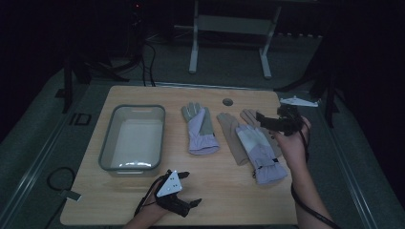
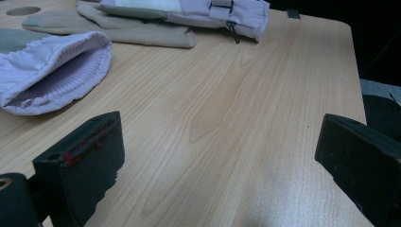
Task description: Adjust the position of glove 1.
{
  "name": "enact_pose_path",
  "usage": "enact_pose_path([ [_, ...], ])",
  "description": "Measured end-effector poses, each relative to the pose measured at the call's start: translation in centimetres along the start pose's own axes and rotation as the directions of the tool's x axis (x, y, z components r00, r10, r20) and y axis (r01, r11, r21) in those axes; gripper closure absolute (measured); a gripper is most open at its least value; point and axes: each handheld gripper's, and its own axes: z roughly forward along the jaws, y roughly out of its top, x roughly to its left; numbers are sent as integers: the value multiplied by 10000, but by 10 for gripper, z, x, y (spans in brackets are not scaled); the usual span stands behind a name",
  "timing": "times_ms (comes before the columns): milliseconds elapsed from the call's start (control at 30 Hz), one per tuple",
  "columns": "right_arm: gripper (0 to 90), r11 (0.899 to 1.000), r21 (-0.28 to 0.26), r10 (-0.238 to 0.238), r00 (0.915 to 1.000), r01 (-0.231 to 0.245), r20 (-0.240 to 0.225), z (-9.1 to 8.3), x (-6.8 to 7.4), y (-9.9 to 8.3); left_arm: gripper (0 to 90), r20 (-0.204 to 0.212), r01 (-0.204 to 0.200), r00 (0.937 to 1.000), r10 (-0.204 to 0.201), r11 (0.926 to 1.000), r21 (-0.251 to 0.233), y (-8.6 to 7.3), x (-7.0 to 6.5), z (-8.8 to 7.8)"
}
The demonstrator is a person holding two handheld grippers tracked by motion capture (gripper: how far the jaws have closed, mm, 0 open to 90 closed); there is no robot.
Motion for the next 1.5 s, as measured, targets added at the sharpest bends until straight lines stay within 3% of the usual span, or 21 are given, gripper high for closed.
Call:
enact_pose_path([
  [133,107,9987,457,-194,9993,209,-323,15,14,4,25,32,12,10000,-12,10000,-20,0,0,0],
  [167,107,9979,544,-317,9975,351,-635,23,22,6,25,46,16,10000,-16,10000,-12,0,0,0],
  [333,146,9963,554,-620,9966,650,-541,35,37,11,25,73,-35,10000,35,10000,8,0,0,0],
  [533,196,9924,757,-902,9915,975,-940,54,57,17,25,175,-52,9998,52,10000,21,0,0,0],
  [933,258,9705,1938,-1154,9819,1437,-1505,108,106,13,25,191,-194,9996,194,9998,3,0,-1,0],
  [1100,377,9584,2403,-1154,9791,1541,-1676,130,119,7,25,221,-142,9997,142,9999,-16,0,-1,-1],
  [1233,405,9494,2722,-1104,9779,1567,-1777,145,126,1,25,242,-144,9996,145,9999,-22,0,0,-1],
  [1500,490,9329,2831,-1774,9682,2225,-1764,173,129,-25,25,329,-18,9995,17,10000,7,0,1,-1],
])
